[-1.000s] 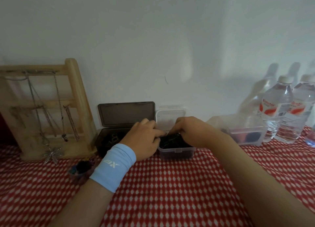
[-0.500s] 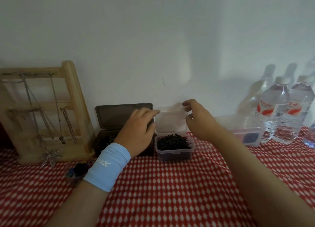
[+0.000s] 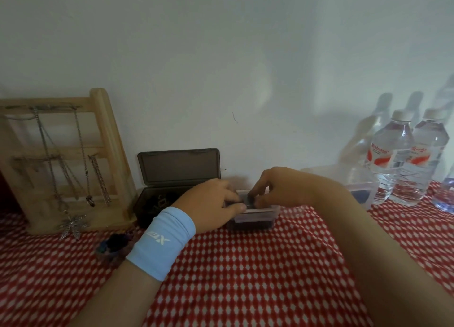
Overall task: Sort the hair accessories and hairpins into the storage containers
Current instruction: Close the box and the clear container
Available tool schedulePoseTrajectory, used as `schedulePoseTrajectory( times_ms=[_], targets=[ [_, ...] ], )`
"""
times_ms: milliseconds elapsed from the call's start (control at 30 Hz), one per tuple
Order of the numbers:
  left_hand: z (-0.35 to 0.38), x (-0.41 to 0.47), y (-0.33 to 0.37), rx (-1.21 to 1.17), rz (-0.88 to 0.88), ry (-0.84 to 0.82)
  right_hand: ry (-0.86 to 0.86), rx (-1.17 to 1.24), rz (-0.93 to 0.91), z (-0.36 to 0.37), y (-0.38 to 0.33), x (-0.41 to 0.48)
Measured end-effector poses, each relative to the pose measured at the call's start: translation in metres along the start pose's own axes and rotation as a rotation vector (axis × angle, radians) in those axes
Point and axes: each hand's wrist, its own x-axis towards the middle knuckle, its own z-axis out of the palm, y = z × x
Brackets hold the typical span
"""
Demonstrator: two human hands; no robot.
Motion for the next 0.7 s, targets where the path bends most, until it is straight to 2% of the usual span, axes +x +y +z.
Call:
schedulePoseTrajectory(
  times_ms=[233, 400, 567, 700],
  targets=[
    [0.005, 0.001, 0.003, -0.050, 0.036, 0.007, -0.007, -0.038, 0.022, 0.013, -0.003, 0.000],
    [0.007, 0.002, 0.004, 0.027, 0.053, 0.027, 0.078, -0.129, 0.010, 0.025, -0.004, -0.004],
    [0.010, 0.000, 0.007, 0.060, 0.051, 0.060, 0.134, -0.053, 0.005, 0.036, -0.002, -0.016],
    [0.015, 0.002, 0.012, 0.108, 0.051, 0.111, 0.199, -0.096, -0.001, 0.046, -0.001, -0.018]
  ],
)
